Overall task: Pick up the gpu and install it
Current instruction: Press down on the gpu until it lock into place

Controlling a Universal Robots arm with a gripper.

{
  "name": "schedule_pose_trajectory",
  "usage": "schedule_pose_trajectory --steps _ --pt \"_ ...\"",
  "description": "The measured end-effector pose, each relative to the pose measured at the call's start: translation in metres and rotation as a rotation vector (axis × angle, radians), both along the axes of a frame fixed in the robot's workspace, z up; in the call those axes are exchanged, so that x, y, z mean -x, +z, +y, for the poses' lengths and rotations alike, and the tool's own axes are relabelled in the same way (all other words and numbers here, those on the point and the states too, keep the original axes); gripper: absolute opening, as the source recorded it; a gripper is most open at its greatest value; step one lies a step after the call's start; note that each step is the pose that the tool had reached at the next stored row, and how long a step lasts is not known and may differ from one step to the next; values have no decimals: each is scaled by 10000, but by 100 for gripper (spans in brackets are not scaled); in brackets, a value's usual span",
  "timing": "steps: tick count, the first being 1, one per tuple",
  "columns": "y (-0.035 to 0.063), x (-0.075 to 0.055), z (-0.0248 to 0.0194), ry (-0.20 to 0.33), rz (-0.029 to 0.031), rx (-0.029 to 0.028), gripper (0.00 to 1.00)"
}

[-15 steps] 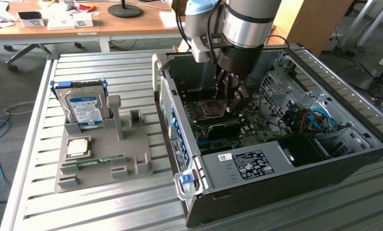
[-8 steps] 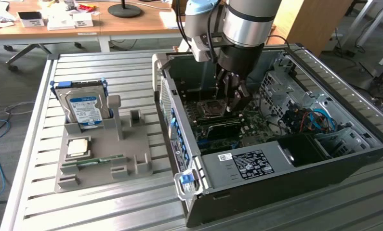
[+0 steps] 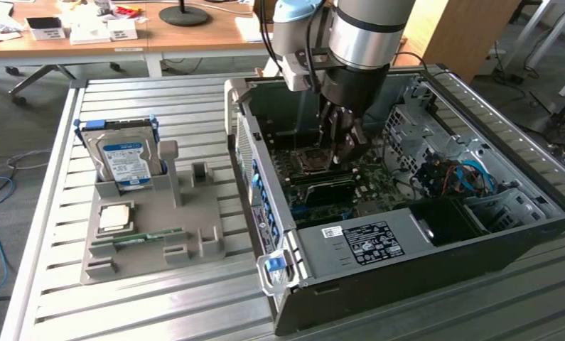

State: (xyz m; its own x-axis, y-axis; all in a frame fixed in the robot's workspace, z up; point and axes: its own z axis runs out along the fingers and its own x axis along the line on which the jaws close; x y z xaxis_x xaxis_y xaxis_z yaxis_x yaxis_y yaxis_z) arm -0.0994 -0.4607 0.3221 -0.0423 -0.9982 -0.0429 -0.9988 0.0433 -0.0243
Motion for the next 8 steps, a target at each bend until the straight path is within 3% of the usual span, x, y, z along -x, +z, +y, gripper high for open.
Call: schedule_pose_trajectory --steps 4,7,8 --pt "0 0 0 0 1 0 33" --pt "0 0 0 0 0 0 27" --pt "0 0 0 0 1 0 21"
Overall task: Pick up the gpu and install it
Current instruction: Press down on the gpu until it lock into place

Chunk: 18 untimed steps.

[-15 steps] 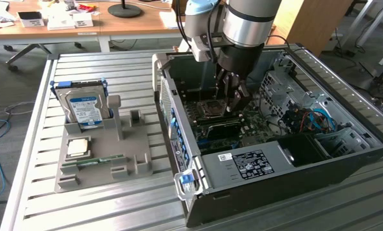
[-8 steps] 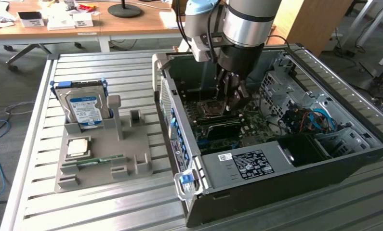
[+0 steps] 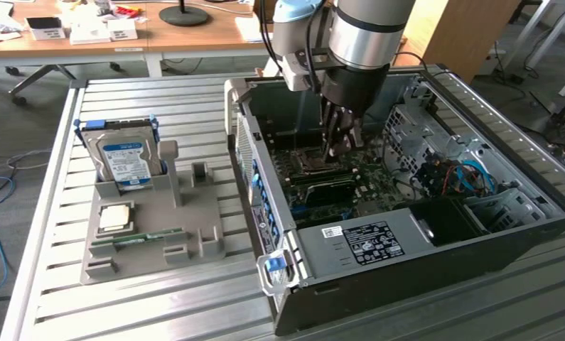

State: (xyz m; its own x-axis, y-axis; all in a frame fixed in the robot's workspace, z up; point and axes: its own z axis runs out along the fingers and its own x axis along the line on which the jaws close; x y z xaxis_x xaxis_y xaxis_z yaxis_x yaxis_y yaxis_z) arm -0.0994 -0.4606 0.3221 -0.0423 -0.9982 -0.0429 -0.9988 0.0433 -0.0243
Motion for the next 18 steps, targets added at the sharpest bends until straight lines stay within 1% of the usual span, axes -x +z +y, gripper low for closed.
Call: schedule_pose_trajectory --steps 1,2,3,10,16,18 --pt "0 0 0 0 0 0 15" --pt "0 0 0 0 0 0 15" --pt "0 0 0 0 0 0 11" --pt "-10 0 0 0 0 -1 11" --pt "-107 0 0 1 0 7 11" --pt "-114 0 0 0 1 9 11"
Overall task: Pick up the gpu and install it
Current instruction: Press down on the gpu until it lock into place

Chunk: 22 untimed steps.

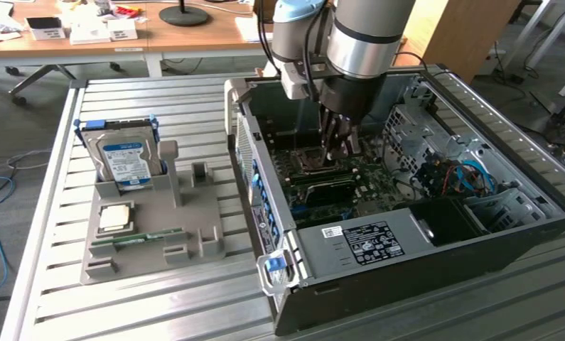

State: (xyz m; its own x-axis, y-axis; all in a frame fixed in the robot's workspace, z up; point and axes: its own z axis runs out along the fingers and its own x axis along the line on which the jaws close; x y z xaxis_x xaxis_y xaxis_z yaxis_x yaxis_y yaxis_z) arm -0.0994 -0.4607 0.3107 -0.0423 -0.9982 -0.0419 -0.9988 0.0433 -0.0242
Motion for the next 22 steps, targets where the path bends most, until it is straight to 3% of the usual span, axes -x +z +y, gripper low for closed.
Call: schedule_pose_trajectory --steps 5,12,22 --pt "-9 0 0 0 -3 -5 11" --pt "-127 0 0 0 -2 -3 11" --pt "-223 -47 8 1 0 -2 11"
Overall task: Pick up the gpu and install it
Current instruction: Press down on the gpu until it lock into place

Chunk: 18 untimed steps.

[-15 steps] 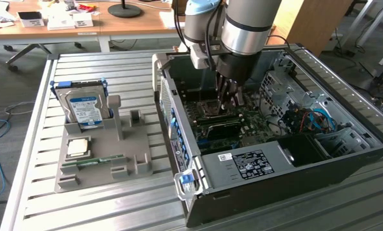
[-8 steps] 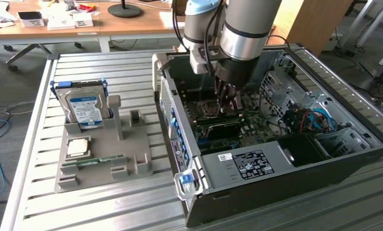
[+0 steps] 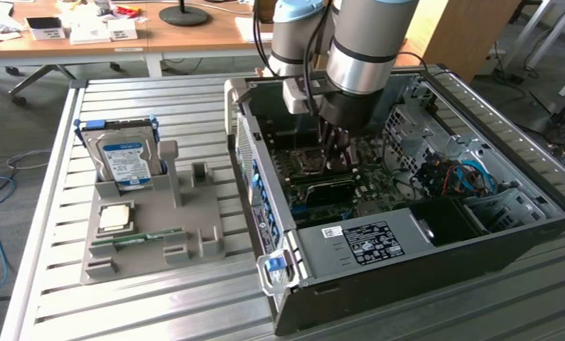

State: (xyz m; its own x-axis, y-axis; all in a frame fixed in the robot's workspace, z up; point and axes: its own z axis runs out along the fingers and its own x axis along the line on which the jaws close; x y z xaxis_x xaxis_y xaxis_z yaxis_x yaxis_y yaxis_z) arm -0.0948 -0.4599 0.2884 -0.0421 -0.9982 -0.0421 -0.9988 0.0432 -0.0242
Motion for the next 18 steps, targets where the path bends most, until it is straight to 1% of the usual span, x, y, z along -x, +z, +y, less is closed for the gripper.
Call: schedule_pose_trajectory --steps 2,5,8,10,15,18 --pt "-34 0 4 0 -1 -1 11" --pt "-39 1 4 -1 1 2 11" --pt "-43 1 31 -2 0 0 11" --pt "-56 0 41 0 -1 -2 11" --pt "-133 1 43 -1 -1 -2 11" --pt "-138 1 42 -1 1 1 11"
